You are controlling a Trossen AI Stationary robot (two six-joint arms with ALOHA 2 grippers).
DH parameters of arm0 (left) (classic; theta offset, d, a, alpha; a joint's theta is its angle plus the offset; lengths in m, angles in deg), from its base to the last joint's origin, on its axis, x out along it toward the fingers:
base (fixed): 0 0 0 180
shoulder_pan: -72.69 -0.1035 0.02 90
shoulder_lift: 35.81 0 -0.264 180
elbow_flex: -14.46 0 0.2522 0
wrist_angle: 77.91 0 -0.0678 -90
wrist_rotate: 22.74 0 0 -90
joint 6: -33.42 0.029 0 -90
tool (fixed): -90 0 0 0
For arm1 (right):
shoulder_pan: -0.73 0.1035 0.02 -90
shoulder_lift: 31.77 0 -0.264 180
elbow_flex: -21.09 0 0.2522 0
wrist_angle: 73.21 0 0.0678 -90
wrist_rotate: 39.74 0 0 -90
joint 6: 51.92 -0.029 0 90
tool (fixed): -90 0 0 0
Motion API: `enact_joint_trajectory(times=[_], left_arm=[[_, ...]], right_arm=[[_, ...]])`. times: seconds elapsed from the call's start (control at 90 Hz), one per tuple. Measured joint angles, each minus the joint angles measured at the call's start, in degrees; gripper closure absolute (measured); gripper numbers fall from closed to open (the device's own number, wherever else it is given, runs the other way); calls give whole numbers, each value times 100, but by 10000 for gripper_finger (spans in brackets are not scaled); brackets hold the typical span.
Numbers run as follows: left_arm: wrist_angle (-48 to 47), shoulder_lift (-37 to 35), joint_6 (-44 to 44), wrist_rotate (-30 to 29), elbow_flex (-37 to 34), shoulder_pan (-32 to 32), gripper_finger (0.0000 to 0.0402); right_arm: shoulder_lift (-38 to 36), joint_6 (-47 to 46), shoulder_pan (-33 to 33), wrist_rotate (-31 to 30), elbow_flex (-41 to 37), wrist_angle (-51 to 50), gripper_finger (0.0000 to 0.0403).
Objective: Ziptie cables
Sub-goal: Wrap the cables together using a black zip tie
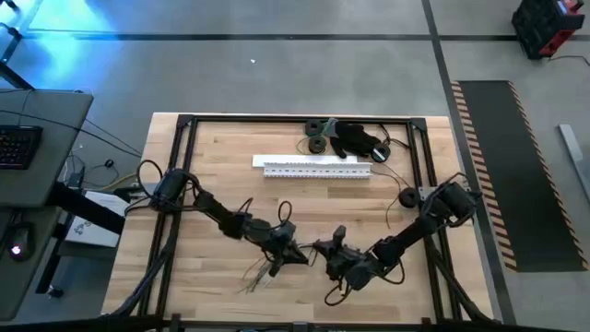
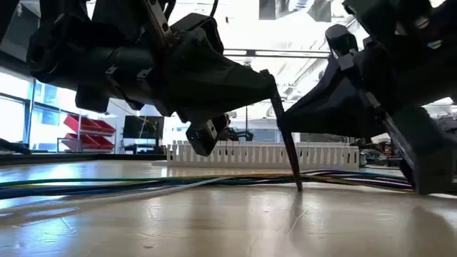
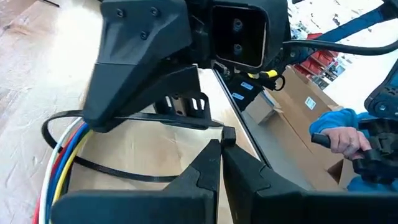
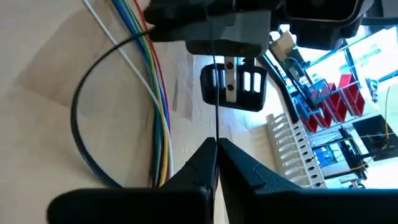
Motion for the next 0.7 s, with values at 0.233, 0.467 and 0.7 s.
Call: enact_joint_trajectory(times=[0.233, 0.467, 0.7], left_arm=[[2, 0, 0, 4, 0, 0, 402], [2, 0, 20, 4, 0, -2, 402], [0, 0, 49, 4, 0, 0, 402]], right_arm=[[-2, 48, -23, 69, 0, -15, 403], [-2, 179, -21, 134, 0, 180, 403], [-2, 626, -19, 287, 0, 508, 403]])
